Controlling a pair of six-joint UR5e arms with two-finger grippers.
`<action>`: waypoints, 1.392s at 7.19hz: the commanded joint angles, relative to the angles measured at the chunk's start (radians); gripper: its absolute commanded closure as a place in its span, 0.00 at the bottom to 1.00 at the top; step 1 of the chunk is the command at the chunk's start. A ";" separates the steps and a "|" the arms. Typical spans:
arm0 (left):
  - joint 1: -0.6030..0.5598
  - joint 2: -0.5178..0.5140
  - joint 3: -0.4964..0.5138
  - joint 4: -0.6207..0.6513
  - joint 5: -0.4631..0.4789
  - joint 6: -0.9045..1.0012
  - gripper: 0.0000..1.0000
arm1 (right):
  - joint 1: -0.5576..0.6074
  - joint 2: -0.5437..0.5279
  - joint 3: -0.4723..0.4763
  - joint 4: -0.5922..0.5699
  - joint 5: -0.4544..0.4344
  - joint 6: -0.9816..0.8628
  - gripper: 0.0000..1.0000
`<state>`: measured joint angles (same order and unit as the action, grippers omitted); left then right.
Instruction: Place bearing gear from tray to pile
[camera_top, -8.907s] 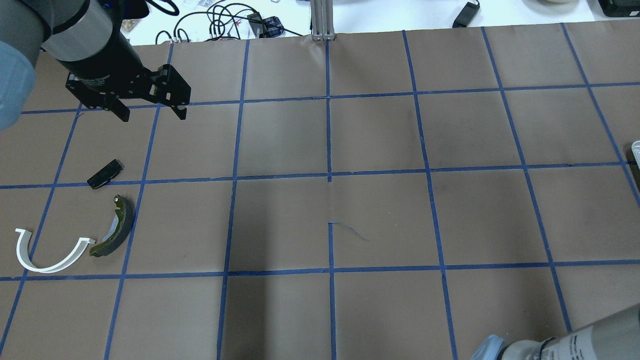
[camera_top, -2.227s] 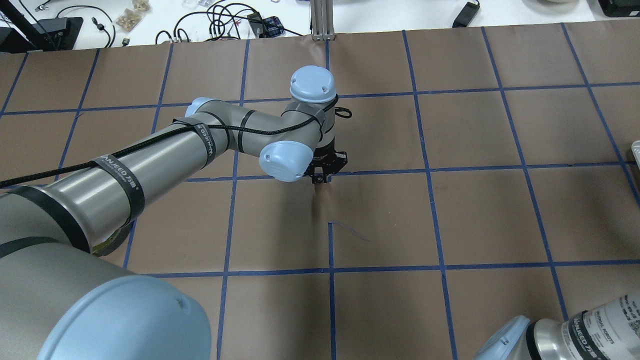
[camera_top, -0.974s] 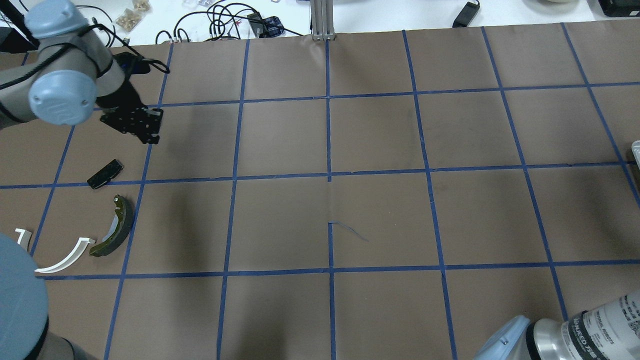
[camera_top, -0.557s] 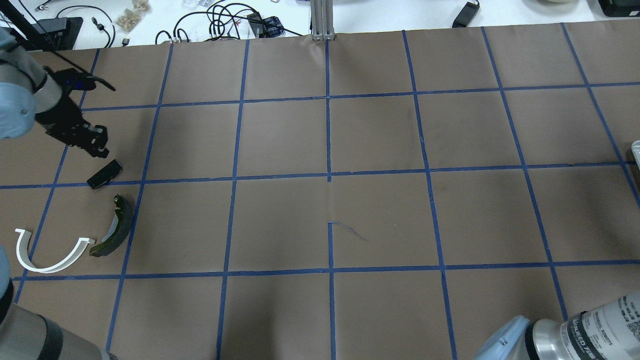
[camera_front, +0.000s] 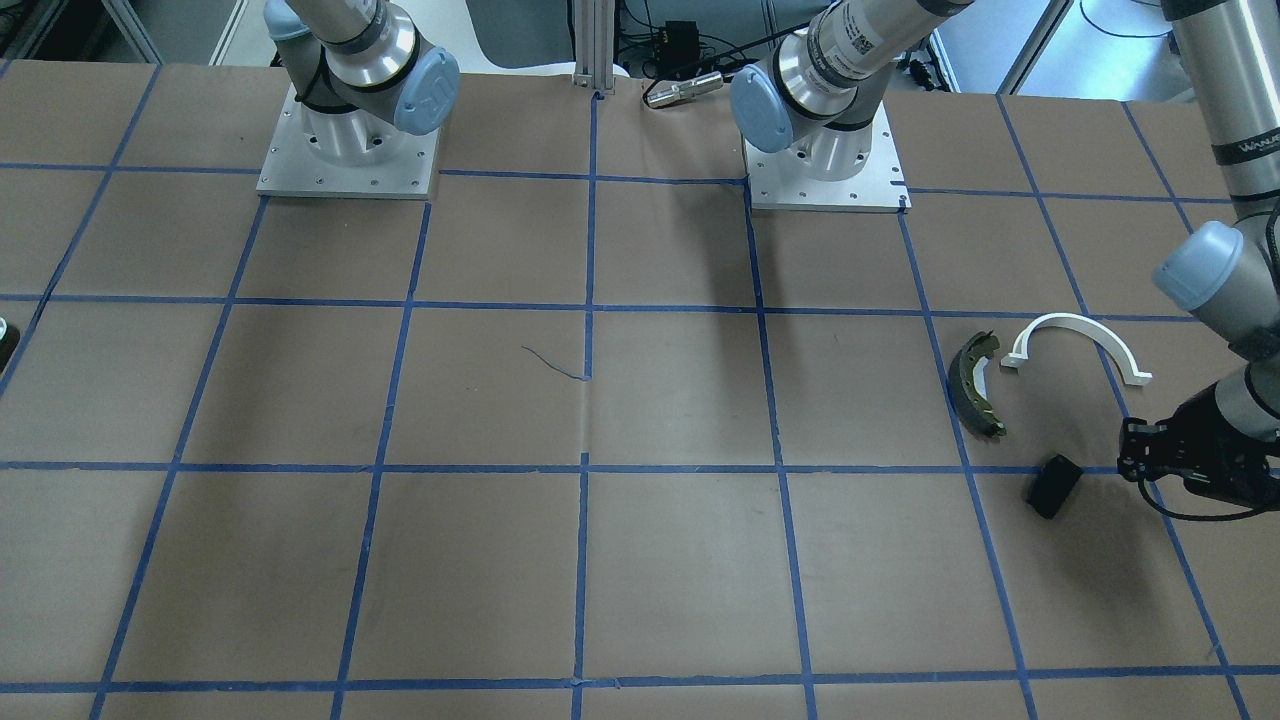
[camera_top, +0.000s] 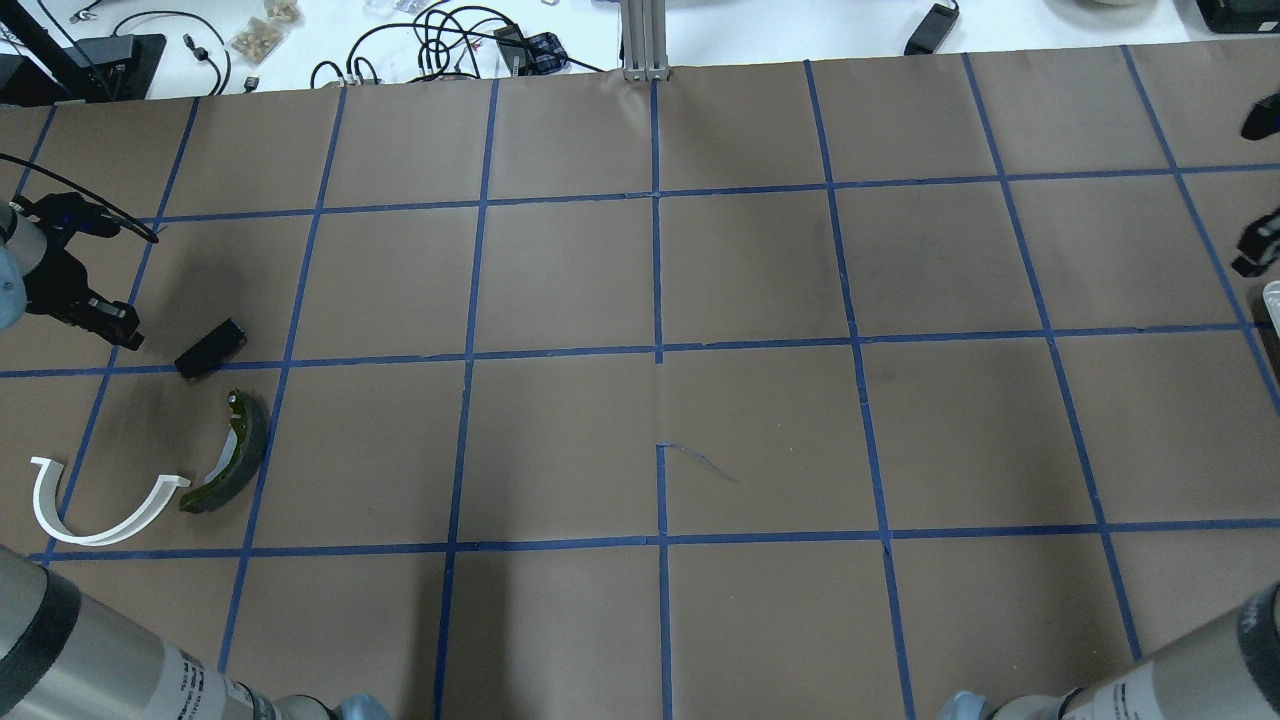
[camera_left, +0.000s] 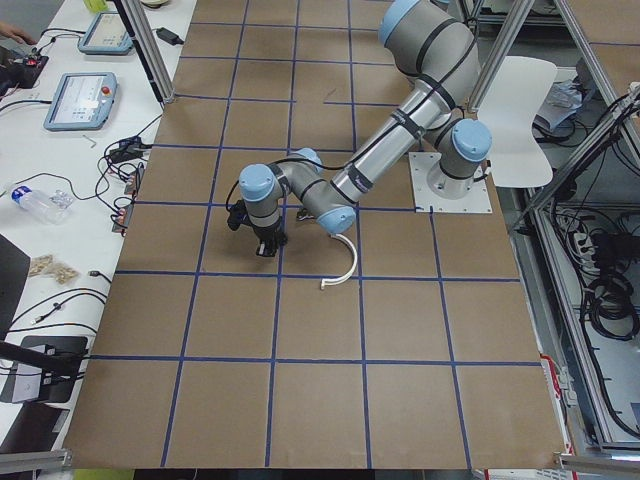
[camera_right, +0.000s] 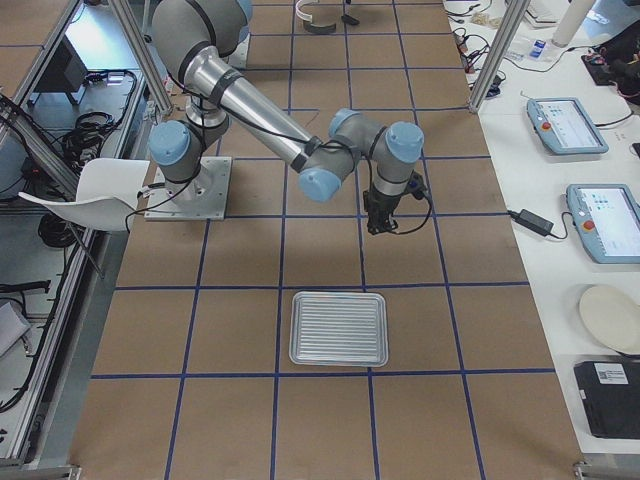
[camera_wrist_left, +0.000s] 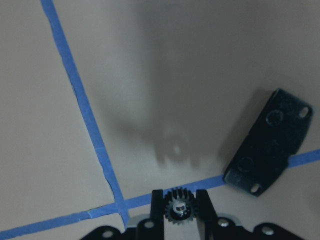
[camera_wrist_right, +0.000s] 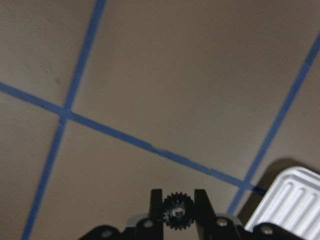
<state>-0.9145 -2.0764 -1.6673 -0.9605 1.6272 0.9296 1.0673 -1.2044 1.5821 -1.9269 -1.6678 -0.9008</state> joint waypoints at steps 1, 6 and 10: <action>0.009 0.015 -0.002 -0.009 0.006 -0.003 0.00 | 0.226 -0.015 -0.002 0.046 0.011 0.364 1.00; -0.154 0.105 -0.002 -0.119 -0.004 -0.241 0.00 | 0.676 0.035 0.005 0.032 0.152 1.069 1.00; -0.305 0.180 -0.079 -0.152 -0.058 -0.463 0.00 | 0.839 0.178 0.002 -0.162 0.194 1.294 0.98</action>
<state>-1.1971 -1.9216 -1.7031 -1.1099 1.5844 0.5162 1.8937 -1.0597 1.5859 -2.0360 -1.4754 0.3691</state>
